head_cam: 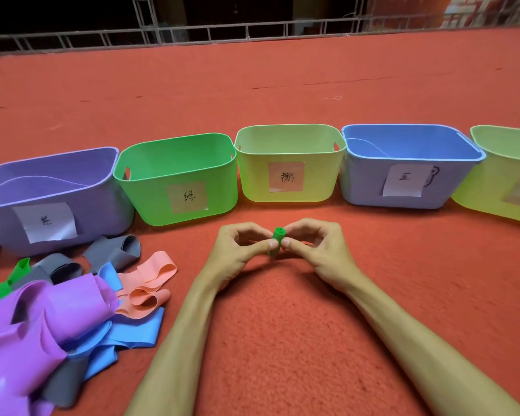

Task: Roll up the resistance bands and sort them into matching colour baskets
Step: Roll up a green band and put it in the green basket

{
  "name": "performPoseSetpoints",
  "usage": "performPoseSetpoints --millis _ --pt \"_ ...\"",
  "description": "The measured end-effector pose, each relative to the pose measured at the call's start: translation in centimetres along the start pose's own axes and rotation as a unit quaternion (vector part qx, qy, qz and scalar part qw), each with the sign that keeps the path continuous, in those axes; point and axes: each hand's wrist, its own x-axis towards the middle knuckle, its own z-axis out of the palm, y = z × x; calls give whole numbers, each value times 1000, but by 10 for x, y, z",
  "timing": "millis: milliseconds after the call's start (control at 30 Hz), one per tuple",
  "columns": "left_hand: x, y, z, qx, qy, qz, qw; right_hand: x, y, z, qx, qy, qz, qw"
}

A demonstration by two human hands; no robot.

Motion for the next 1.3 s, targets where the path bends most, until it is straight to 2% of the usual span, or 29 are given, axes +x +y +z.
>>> performPoseSetpoints --millis 200,333,433,633,767,1000,1133,1300 --pt "-3 11 1 -18 11 2 1000 0 -15 4 -29 22 -6 999" --pt "-5 48 -18 22 28 62 997 15 -49 22 -29 31 -40 998" --pt "2 87 -53 52 53 85 994 48 -82 47 -35 10 -72 997" --pt "43 147 -152 140 130 81 978 164 -137 116 -83 -63 -105 989" --pt "89 135 -210 283 149 -19 947 235 -115 155 -174 -123 -81 974" --pt "140 106 -233 434 135 -204 867 285 -73 194 -293 -189 -9 937" --pt "157 103 -228 513 130 -237 815 298 -67 209 -312 -226 32 922" --pt "155 103 -216 553 102 -264 784 300 -66 226 -371 -267 48 888"
